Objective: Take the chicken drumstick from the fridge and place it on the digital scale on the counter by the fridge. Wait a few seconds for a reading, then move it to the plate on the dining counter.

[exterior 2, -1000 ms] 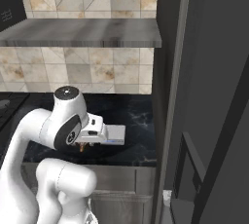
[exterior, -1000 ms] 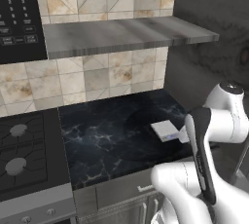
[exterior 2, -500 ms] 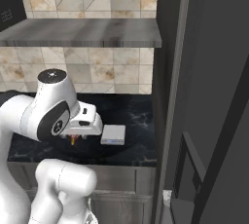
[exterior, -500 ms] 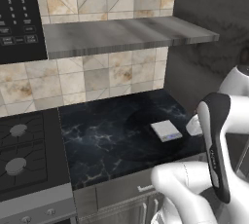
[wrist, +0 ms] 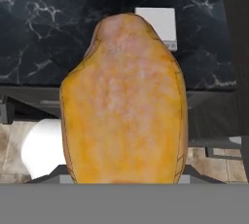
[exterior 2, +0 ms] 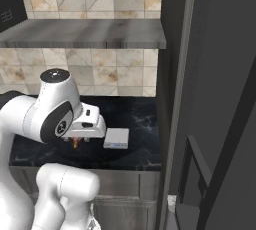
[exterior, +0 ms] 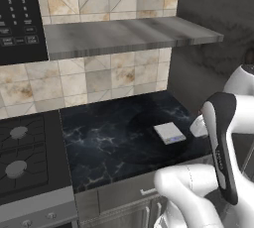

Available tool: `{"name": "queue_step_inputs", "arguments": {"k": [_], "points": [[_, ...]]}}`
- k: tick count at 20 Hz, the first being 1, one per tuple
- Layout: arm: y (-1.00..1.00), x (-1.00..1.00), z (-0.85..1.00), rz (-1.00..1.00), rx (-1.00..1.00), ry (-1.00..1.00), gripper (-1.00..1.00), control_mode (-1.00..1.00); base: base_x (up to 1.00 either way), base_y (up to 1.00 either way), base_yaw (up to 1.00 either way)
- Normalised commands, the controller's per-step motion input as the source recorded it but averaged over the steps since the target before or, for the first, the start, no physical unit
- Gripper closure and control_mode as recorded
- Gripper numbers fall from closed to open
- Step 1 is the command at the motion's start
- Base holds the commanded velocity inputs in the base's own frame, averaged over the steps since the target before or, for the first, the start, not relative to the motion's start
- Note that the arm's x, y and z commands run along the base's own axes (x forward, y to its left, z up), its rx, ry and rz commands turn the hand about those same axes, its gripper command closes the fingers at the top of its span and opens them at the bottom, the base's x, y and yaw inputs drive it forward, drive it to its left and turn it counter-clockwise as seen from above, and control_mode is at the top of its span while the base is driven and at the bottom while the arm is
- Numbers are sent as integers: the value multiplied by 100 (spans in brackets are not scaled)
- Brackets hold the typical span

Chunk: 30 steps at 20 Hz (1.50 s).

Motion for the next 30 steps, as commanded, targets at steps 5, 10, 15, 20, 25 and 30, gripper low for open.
{"name": "queue_step_inputs", "arguments": {"k": [5, 10, 15, 20, 25, 30], "points": [[0, 0, 0, 0, 0, 0, 100, 100, -96, 22, 4], [0, 0, 0, 0, 0, 0, 100, 100, -94, 86, 18], [0, 0, 0, 0, 0, 0, 100, 100, -66, 100, 42], [0, 0, 0, 0, 0, 0, 100, 100, -44, 49, 56], [0, 0, 0, 0, 0, 0, 100, 100, -8, 19, 53], [0, 0, 0, 0, 0, 0, 100, 100, 0, 9, 49]]}}
